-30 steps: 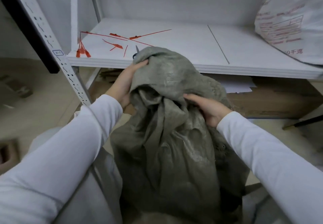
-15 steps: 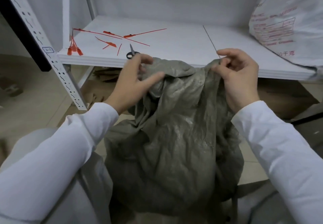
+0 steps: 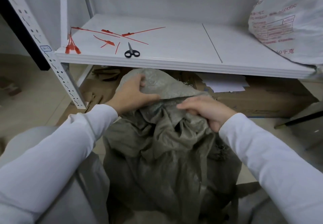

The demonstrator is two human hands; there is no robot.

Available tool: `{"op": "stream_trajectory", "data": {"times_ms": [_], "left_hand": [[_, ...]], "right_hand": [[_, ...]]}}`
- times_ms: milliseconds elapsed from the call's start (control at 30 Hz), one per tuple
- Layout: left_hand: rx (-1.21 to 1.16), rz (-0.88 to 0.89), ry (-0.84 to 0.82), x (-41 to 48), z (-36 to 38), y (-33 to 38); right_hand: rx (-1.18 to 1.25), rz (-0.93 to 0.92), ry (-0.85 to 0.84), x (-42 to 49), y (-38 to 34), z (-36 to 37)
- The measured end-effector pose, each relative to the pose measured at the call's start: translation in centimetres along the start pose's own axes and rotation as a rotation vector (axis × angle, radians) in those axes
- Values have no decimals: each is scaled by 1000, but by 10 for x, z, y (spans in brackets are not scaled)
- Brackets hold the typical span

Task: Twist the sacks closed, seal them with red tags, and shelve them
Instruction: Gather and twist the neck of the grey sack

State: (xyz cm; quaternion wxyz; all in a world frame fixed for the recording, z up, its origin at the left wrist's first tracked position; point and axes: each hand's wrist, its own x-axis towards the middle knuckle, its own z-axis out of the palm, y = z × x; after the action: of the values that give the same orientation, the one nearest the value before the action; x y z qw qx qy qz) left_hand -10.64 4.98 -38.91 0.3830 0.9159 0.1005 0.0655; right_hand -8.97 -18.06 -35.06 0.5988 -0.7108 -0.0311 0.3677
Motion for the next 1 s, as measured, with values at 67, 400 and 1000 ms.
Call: {"op": "stream_trajectory", "data": {"times_ms": [67,400,1000], "left_hand": [[249,96,-1,-4,1,-2],[-211,100,132,6,-15,3],[-746,-188,-404,-13,-22,30]], "right_hand": [[-123,28,-63,3,11,9],[-106,43,186,12,18,4],[497,-465,200,7,-30,-25]]}}
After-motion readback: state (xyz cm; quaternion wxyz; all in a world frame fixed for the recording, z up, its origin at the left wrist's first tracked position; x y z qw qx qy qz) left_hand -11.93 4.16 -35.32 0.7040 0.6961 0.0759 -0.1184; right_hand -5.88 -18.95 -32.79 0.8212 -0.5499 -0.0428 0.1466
